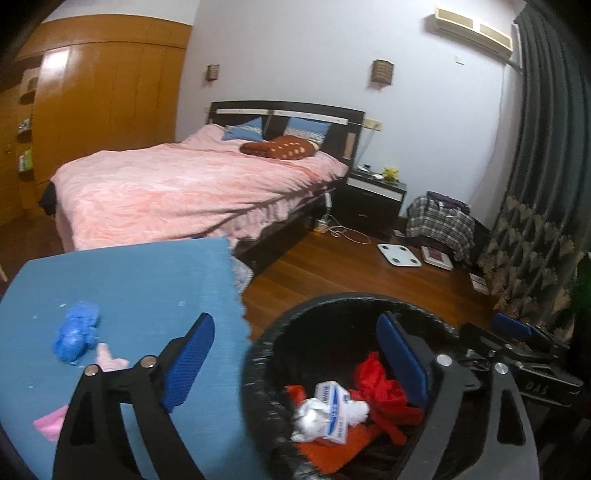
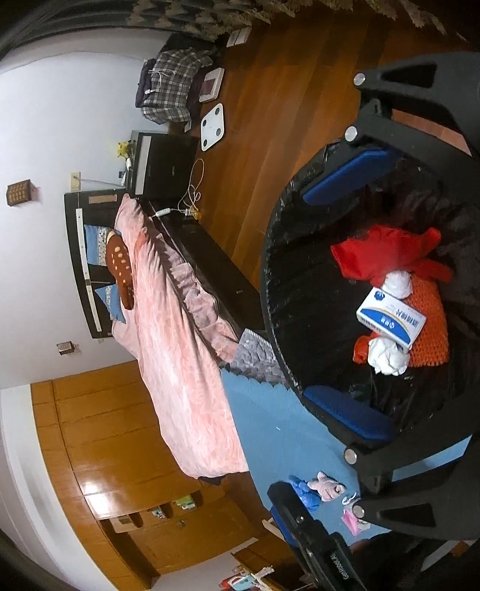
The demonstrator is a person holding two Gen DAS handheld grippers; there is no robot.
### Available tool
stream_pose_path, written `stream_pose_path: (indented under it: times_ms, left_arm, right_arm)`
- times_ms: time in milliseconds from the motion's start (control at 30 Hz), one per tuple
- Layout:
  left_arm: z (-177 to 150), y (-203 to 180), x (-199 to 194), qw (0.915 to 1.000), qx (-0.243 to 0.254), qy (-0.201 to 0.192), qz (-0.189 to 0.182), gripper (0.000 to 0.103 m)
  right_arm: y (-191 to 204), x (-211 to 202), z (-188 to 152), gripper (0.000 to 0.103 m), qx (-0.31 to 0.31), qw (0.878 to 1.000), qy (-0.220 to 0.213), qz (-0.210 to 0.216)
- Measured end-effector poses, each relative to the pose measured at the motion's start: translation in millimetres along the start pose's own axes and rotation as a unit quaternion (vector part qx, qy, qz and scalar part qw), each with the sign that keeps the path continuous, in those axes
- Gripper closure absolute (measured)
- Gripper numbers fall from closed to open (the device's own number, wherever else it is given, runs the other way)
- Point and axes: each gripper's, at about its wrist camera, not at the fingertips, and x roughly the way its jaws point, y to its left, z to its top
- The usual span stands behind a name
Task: Collect trash
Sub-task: 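Move both open tools back to the remaining items on the table, then grasp the pink knotted sock with the right tool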
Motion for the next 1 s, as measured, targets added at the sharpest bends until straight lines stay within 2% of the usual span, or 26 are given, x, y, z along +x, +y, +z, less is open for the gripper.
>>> stream_pose_path:
  times_ms: [433,1000]
  left_arm:
    - [-1.3,78.1,-37.0,0.9962,-0.03,-0.02,0.079,0.013]
    - [-20.3,188.7,-74.7,0.9826,-0.075,-0.025,0.168,0.013]
  right_arm:
    - [69.7,12.9,9.0,0.007,-0.033,0.999,0.007,0.042]
    - [194.3,57.7,10.7,0.007,-0.086,0.988,0.024,0.124]
